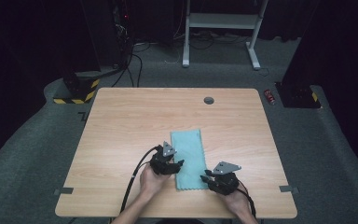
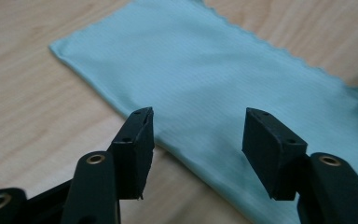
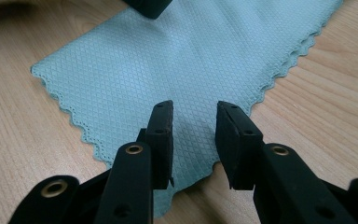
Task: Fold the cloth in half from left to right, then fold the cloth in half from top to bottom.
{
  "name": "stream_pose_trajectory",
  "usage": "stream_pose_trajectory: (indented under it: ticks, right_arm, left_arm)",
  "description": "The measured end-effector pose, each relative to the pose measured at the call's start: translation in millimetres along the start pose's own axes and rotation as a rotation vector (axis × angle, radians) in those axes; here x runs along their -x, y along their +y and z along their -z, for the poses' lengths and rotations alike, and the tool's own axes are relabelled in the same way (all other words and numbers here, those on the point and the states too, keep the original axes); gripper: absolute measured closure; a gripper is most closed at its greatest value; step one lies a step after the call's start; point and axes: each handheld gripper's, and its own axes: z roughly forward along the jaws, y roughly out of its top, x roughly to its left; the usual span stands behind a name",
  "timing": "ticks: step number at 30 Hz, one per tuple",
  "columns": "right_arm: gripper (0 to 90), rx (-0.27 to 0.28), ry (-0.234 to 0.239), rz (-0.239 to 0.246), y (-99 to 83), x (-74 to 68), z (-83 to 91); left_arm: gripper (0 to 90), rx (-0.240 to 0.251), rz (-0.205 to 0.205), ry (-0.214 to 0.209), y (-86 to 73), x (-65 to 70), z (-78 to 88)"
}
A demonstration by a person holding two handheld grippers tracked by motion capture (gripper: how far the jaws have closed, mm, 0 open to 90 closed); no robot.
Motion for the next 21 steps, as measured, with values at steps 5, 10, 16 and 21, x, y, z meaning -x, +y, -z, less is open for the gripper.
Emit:
stream_pose_trajectory:
  ticks: [5, 10, 16, 21]
  right_arm:
    - [67.1, -0.001, 0.002, -0.001, 0.0, 0.3, 0.1]
    - [66.8, 0.0, 0.0, 0.0, 0.0, -0.1, 0.0]
    - [66.2, 0.037, 0.031, -0.044, -0.1, 2.7, 4.2]
    - [64.8, 0.069, 0.022, -0.068, 3.9, 9.6, 11.4]
  left_arm:
    - [42.2, -0.014, -0.006, 0.01, -9.7, 8.5, 4.2]
    - [42.0, -0.002, 0.003, 0.005, -18.5, 17.8, 12.9]
    - [41.7, -0.002, -0.019, 0.013, -27.8, 28.3, 21.6]
    - [41.7, -0.003, 0.004, -0.002, -33.0, 26.9, 24.9]
